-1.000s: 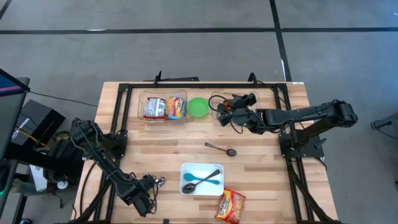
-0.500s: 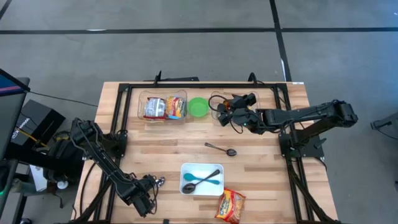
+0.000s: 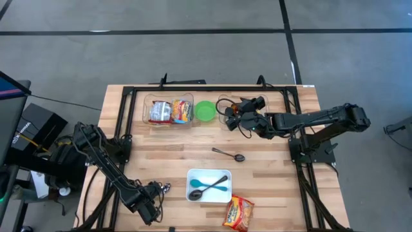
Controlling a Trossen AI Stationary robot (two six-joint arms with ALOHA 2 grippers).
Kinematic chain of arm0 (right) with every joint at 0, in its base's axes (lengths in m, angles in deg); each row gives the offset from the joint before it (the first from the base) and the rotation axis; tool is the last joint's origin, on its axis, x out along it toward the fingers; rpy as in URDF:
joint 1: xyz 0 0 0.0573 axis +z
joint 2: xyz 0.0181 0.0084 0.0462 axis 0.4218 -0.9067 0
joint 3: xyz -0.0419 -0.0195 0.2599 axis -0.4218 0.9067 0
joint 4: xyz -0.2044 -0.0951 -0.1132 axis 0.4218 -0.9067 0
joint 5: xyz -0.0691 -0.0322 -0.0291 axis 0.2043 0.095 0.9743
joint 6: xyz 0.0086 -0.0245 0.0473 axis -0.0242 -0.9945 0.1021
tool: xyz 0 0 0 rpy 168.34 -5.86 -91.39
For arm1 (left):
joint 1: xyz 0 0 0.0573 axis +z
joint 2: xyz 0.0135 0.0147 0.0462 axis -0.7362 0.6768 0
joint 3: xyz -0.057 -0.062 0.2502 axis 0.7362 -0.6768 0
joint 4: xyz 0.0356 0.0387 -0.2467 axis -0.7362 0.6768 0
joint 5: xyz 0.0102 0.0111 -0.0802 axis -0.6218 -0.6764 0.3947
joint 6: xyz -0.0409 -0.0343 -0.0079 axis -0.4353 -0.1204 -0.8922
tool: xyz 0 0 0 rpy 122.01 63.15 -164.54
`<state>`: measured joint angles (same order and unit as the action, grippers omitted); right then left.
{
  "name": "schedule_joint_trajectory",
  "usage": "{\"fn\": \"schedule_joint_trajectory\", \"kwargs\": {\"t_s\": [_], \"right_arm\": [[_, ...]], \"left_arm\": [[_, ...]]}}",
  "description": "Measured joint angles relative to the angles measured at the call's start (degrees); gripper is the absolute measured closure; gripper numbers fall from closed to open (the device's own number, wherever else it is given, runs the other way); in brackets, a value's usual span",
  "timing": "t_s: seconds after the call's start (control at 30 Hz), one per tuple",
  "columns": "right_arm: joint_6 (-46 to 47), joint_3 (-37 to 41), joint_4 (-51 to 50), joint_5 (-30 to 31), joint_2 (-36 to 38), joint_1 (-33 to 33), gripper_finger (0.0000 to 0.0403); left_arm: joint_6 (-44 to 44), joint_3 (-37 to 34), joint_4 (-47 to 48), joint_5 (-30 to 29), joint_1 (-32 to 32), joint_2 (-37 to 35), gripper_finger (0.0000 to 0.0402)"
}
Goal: Pick & Place Food Item
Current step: Put the silver spoon into the white bin
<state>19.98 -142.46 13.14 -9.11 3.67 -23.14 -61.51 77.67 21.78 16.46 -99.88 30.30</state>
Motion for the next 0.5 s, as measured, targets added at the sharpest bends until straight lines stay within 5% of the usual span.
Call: {"fn": "schedule_joint_trajectory", "kwargs": {"t_s": [0.5], "right_arm": [[0.00,0.00,0.00,0.00,0.00,0.00,0.0074]], "left_arm": [[-0.02,0.02,0.07,-1.32,-0.02,0.00,0.0376]]}}
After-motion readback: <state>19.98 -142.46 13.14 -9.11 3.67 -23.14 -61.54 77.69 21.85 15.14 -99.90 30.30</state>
